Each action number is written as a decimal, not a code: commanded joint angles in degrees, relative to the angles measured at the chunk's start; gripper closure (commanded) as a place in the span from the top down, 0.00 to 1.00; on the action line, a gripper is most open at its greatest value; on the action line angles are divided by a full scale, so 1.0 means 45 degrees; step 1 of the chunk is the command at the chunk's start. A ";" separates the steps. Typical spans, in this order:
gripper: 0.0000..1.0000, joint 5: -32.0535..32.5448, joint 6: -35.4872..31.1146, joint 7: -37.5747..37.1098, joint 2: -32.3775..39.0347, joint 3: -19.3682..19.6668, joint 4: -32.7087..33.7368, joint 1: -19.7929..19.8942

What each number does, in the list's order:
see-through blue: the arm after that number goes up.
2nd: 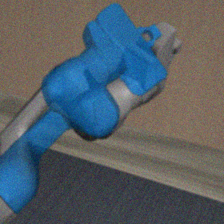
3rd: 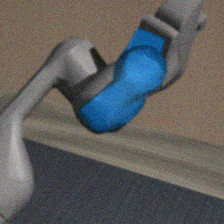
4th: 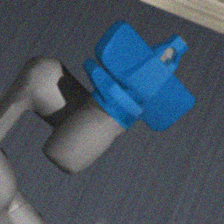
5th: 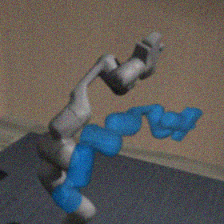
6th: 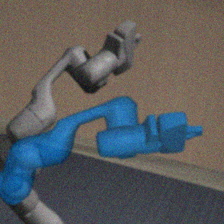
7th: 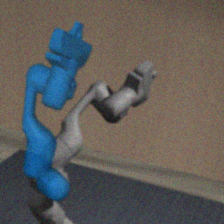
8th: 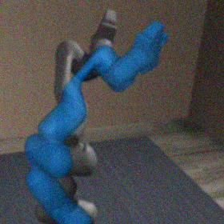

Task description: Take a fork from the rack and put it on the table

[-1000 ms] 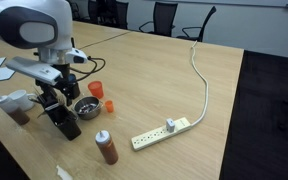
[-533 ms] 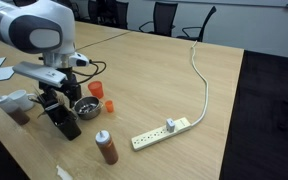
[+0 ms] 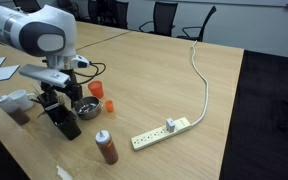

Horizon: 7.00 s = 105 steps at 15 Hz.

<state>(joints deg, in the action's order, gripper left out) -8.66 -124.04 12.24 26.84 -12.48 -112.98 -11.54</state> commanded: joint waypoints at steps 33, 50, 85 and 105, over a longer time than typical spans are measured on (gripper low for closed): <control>0.01 0.1583 0.2511 -0.2732 -0.1756 0.0985 0.1685 0.0174; 0.01 -0.2083 0.2773 -0.2485 -0.5973 0.1121 -0.0228 0.1220; 0.01 -0.7013 -0.0554 0.2083 -0.5817 0.1660 -0.7189 0.0810; 0.01 -0.7001 0.0343 0.2193 -0.4619 0.1474 -0.6553 0.0983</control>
<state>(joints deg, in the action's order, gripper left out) -38.80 -121.76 19.99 2.52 -5.06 -143.84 -7.80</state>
